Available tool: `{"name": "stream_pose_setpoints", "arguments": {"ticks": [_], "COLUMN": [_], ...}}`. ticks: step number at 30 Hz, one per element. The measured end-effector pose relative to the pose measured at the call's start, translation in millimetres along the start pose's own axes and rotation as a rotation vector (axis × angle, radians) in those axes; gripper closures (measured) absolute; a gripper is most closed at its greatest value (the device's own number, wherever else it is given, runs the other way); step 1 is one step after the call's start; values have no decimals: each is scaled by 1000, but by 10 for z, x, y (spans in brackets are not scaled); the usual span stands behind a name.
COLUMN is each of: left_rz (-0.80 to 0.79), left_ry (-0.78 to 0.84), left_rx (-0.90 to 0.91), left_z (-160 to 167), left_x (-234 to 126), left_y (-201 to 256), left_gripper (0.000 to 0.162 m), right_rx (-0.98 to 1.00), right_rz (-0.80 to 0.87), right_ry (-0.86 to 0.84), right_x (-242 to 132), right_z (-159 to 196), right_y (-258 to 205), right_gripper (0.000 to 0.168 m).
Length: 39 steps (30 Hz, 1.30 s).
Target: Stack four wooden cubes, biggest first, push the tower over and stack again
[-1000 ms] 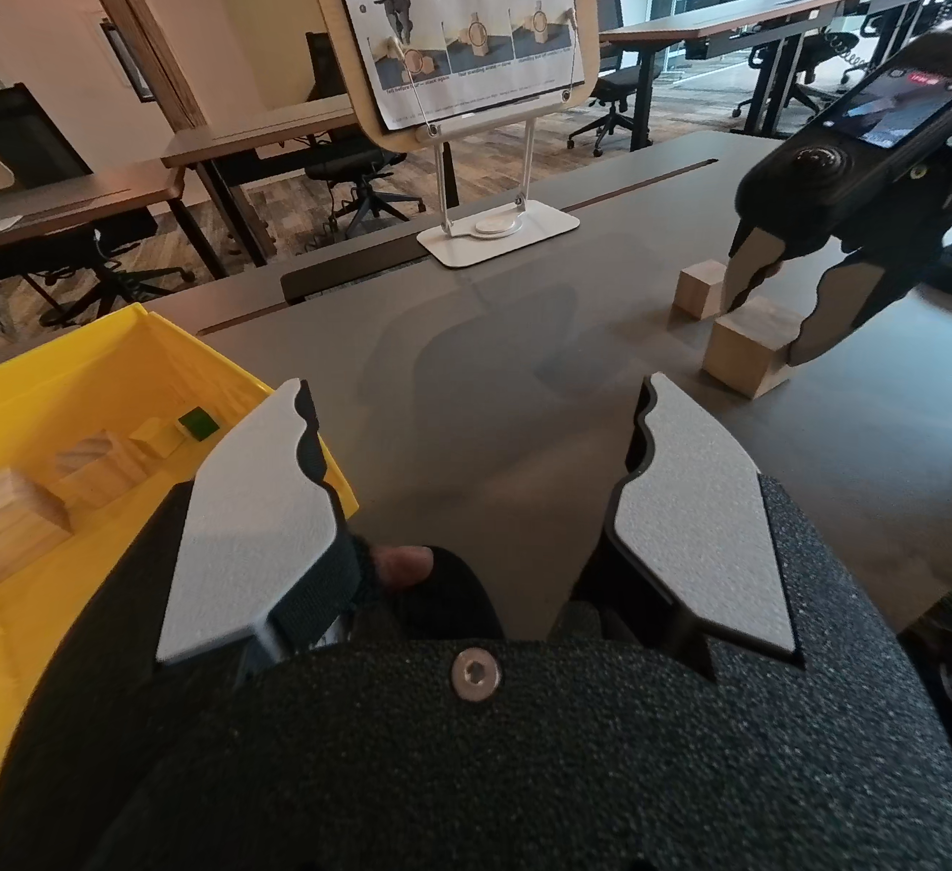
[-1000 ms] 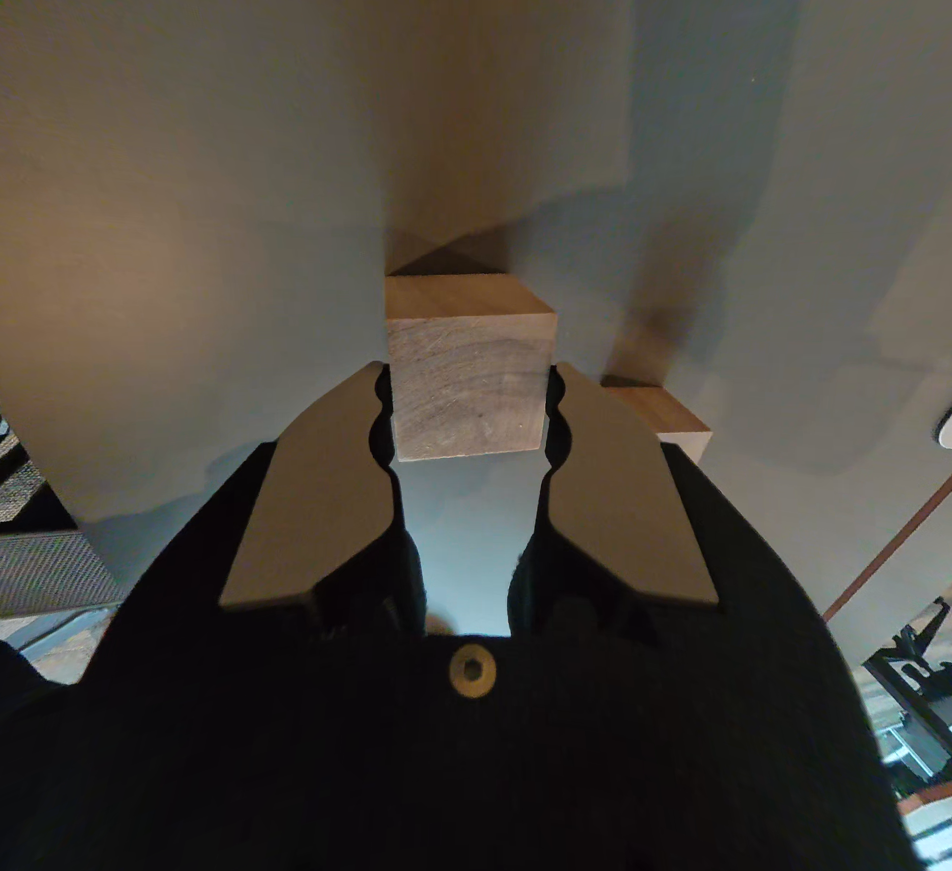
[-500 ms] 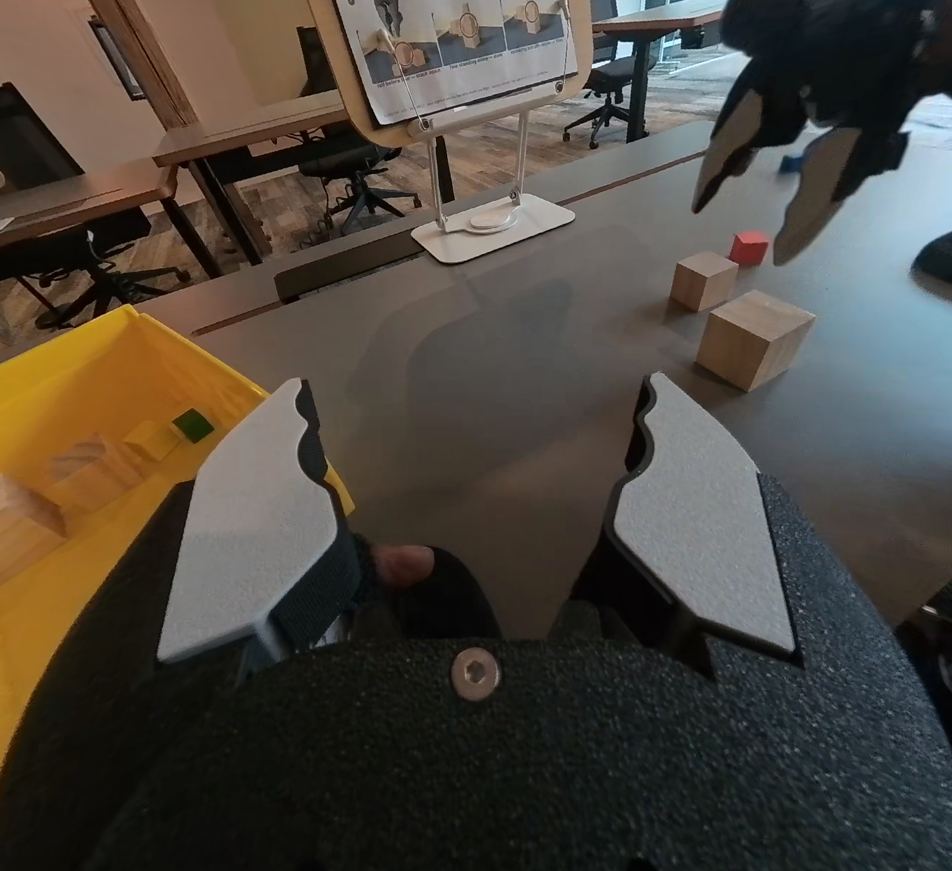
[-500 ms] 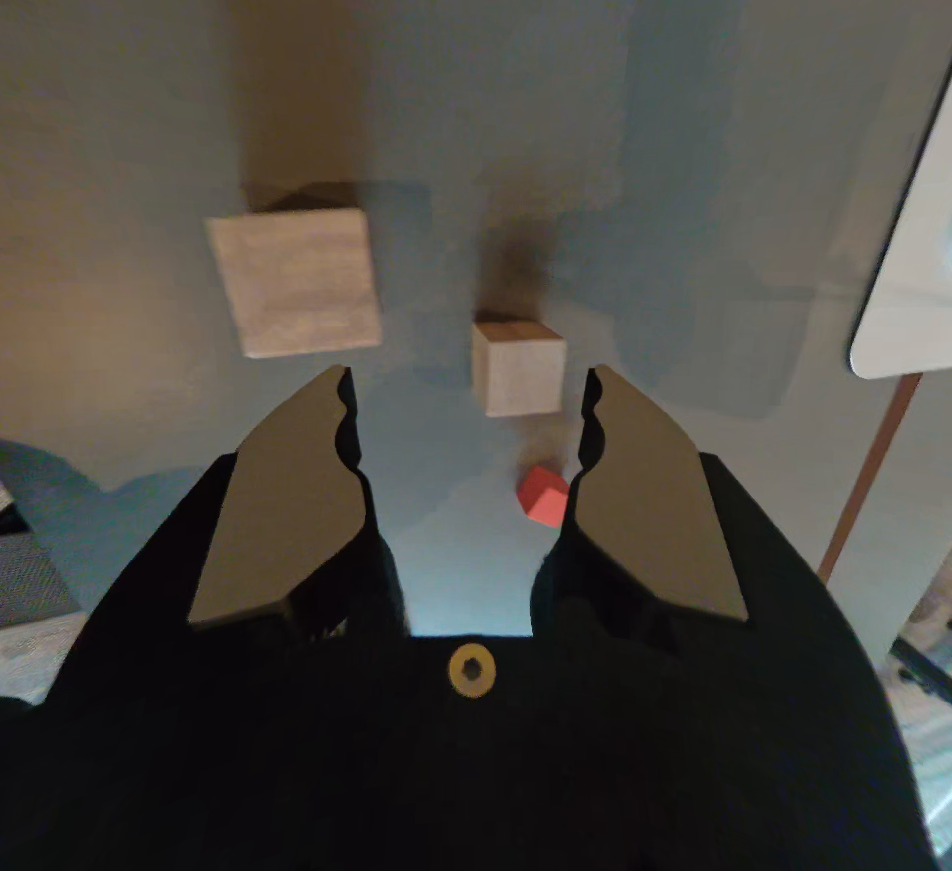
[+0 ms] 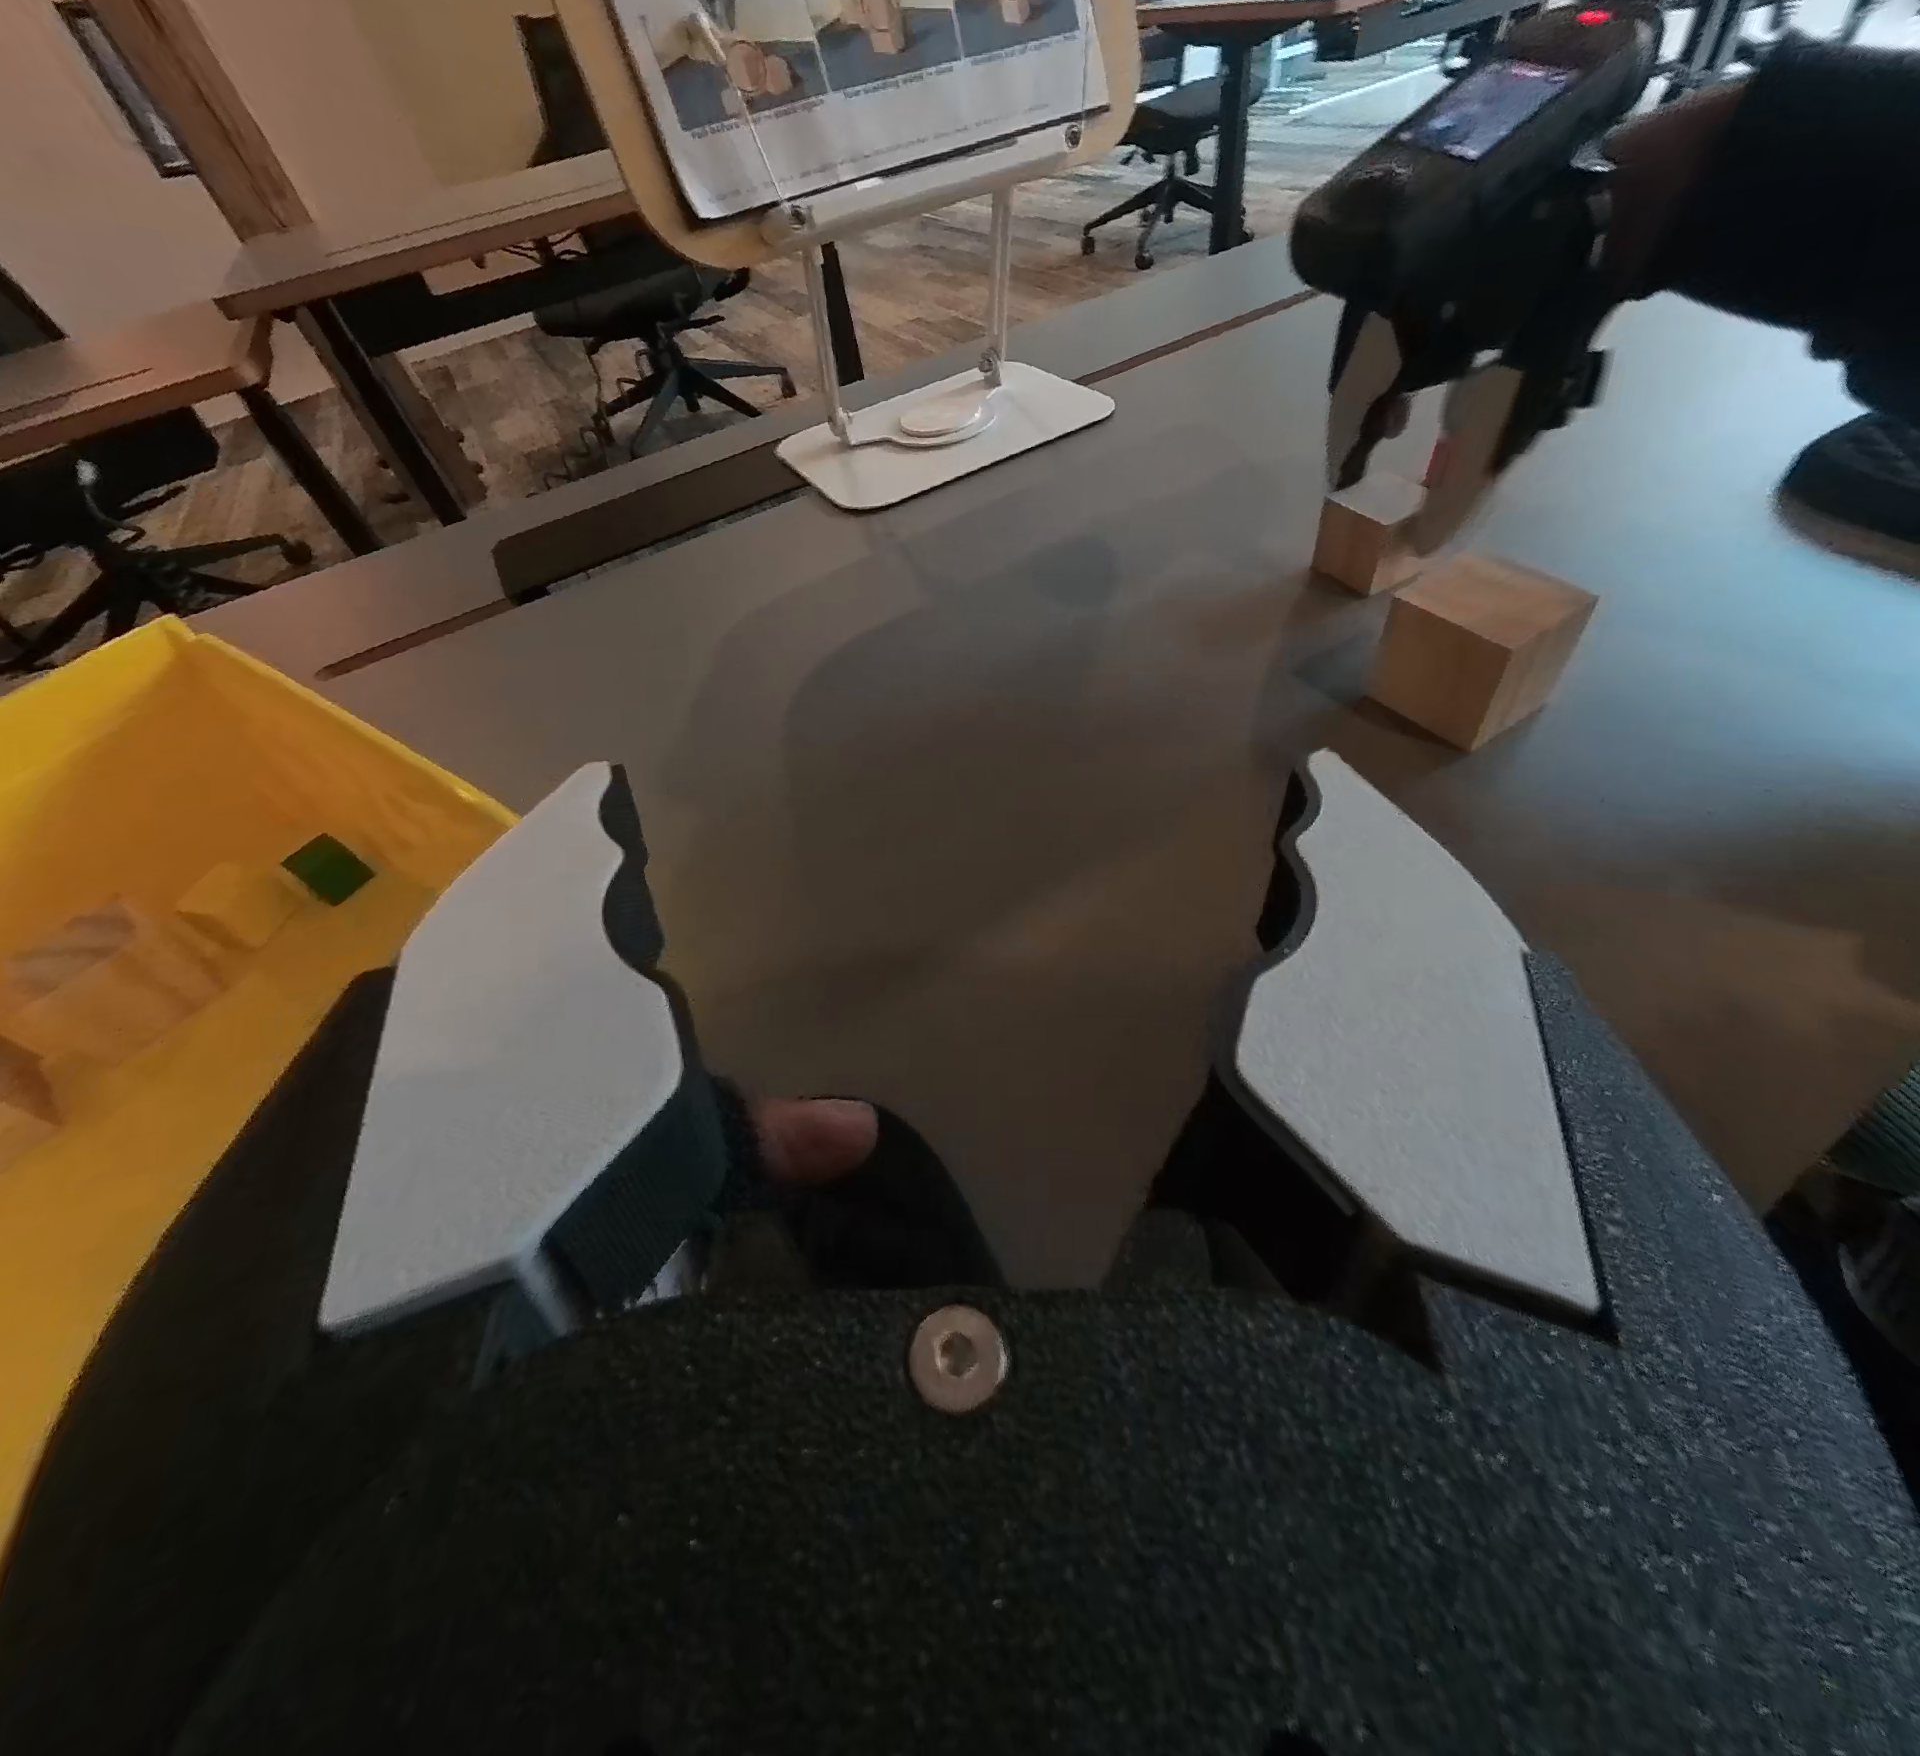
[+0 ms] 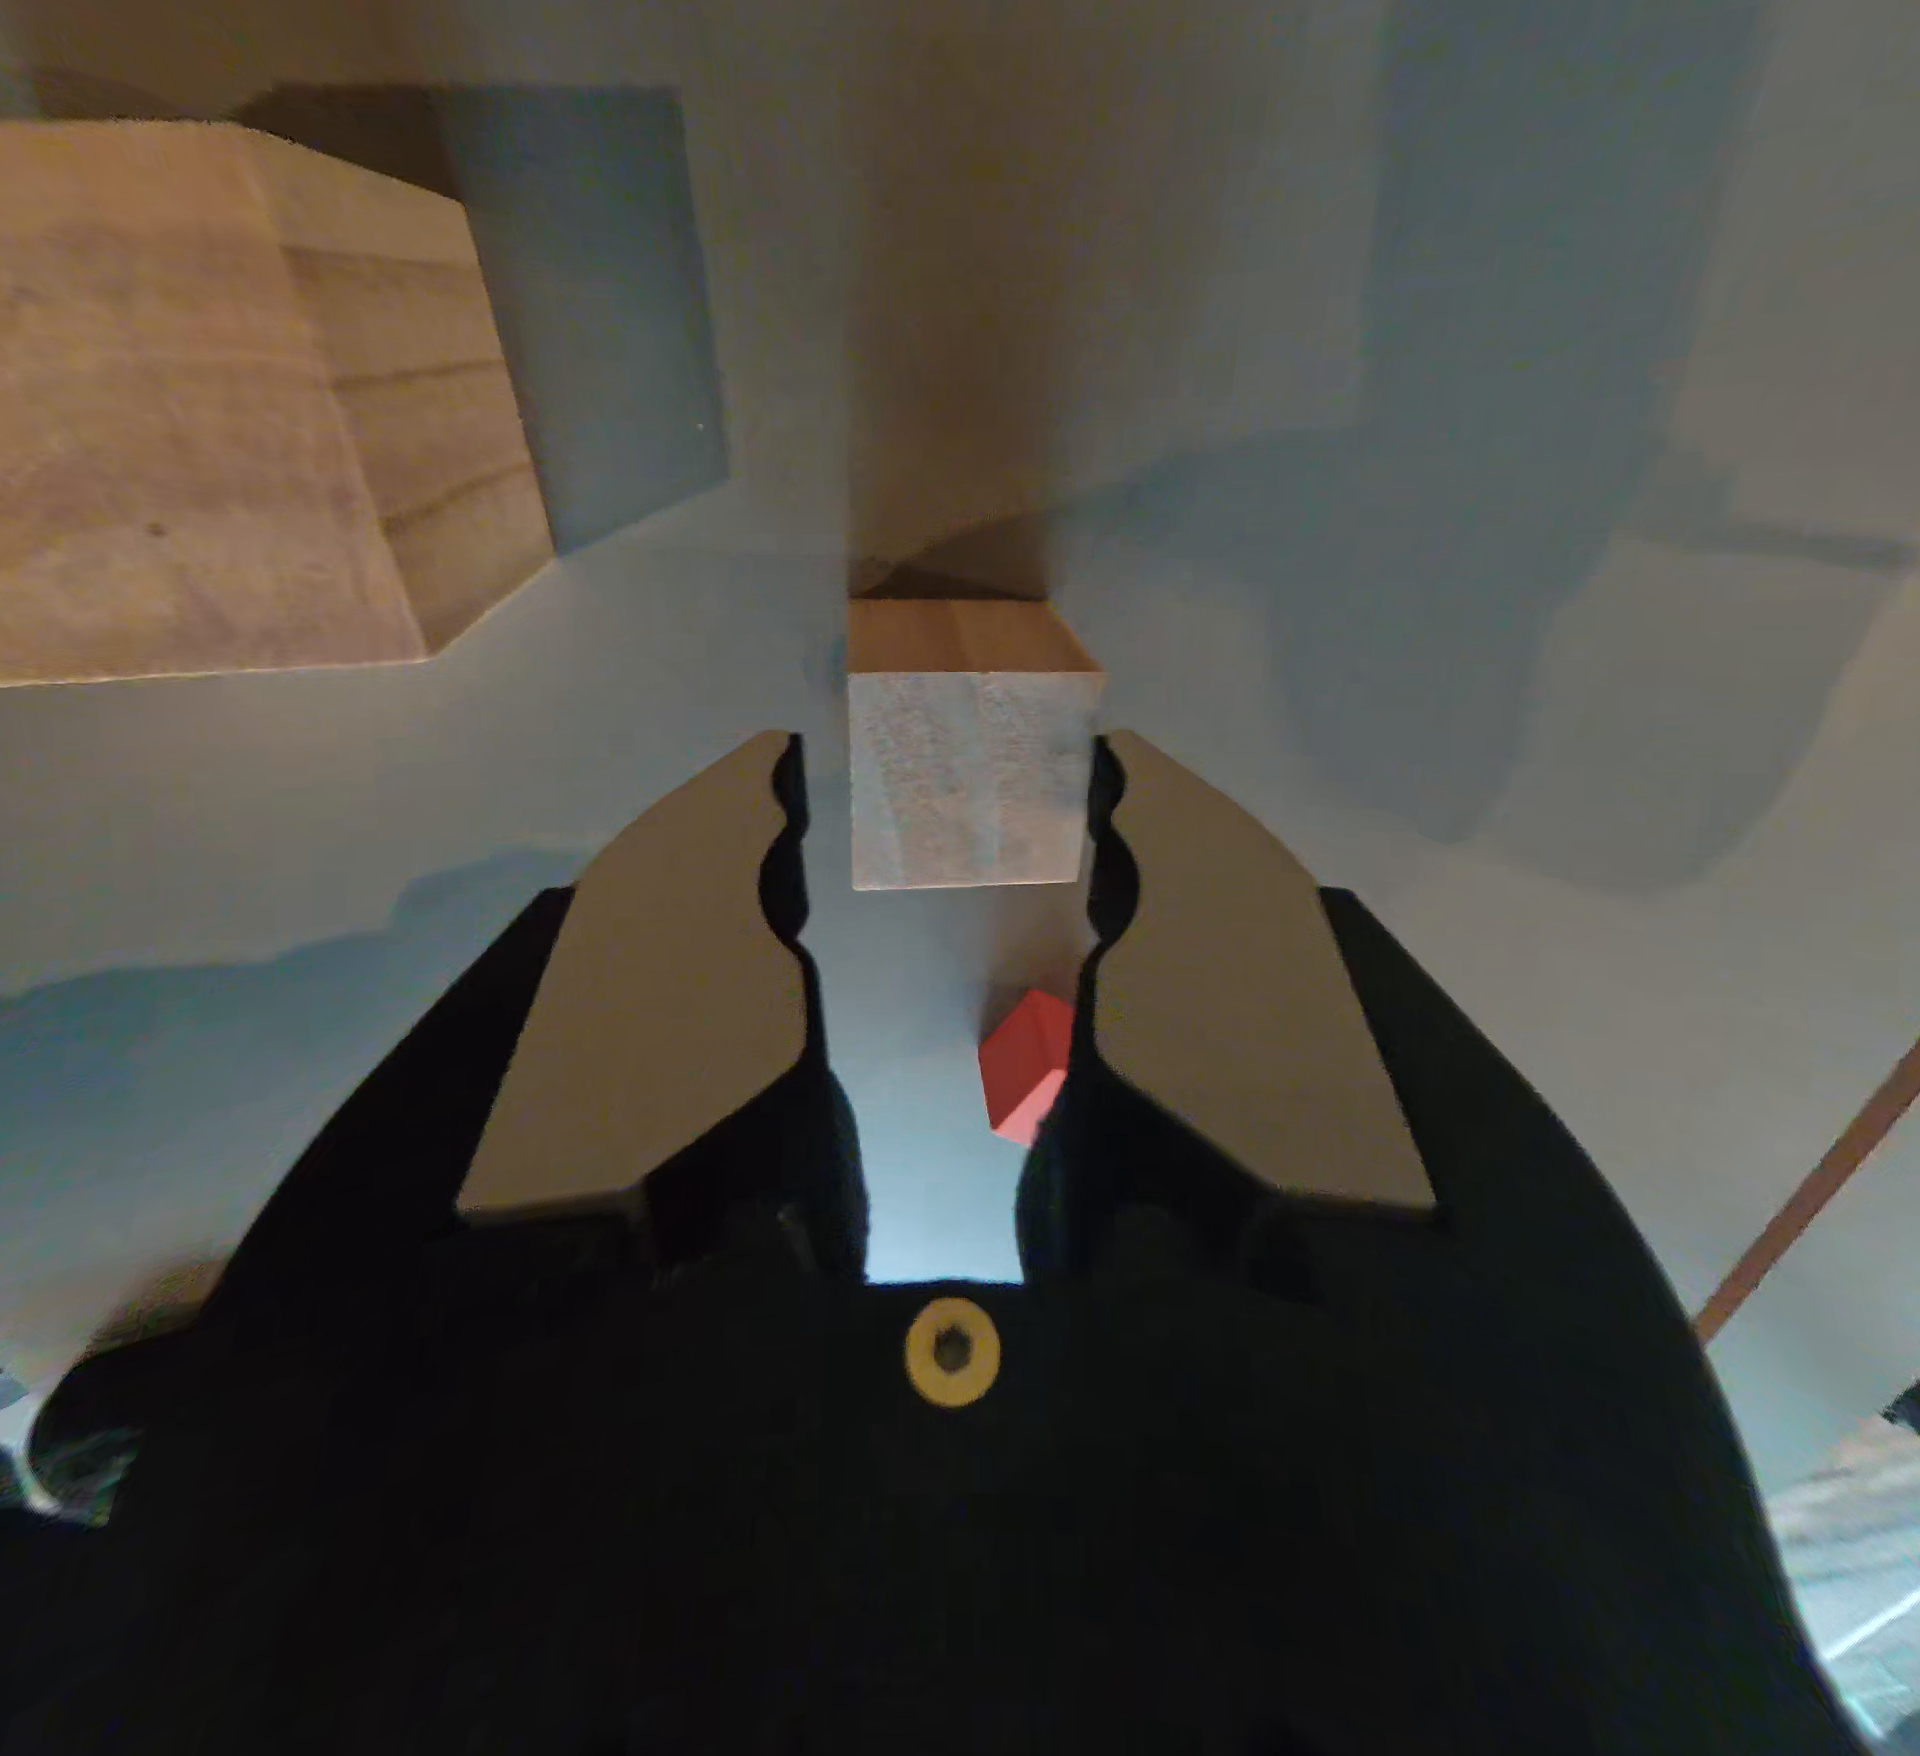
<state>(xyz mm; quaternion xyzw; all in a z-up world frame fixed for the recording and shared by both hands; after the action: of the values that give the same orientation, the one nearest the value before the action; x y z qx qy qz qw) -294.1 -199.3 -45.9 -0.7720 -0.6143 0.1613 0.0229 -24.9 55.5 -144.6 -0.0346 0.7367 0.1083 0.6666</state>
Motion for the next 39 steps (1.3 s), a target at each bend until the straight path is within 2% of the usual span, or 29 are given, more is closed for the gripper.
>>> {"name": "stream_pose_setpoints", "arguments": {"ticks": [1, 4, 9, 14, 21, 25, 31, 39], "left_rz": [28, 151, 491, 690, 656, 644, 671, 684], "left_ry": [5, 21, 123, 223, 165, 200, 187, 180], "left_rx": [0, 7, 49, 138, 115, 90, 59, 58], "left_z": [0, 20, 66, 151, 361, 386, 417, 438], "left_x": [4, 21, 67, 164, 308, 307, 330, 333], "left_y": [24, 116, 368, 534, 484, 430, 416, 423], "left_gripper": [48, 50, 59, 59, 58, 62, 62, 63], "right_rx": [-13, -19, -46, -62, -84, -59, -37, -61], "right_rz": [5, 3, 27, 55, 60, 25, 84, 43], "right_ry": [11, 32, 50, 68, 116, 98, -21, -43], "right_x": [-8, -42, -136, -319, -712, -852, -776, -612], "right_z": [-4, -16, -31, -47, -135, -280, -443, -567], "right_y": [1, -18, -41, -99, -348, -611, -848, -924], "right_gripper": [125, 125, 125, 125, 125, 125, 125, 125]}}
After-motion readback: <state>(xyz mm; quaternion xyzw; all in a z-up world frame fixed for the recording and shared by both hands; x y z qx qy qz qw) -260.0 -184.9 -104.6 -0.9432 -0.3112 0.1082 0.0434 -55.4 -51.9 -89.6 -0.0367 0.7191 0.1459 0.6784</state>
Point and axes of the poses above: each gripper's, where its closed fingertips meet, x out along the fingers, z out of its underside, y = z × x across the jaws, the point moved 5 cm from there along -x, back along the fingers, and after that the axes turned 5 degrees about x, right-handed, at the moved point
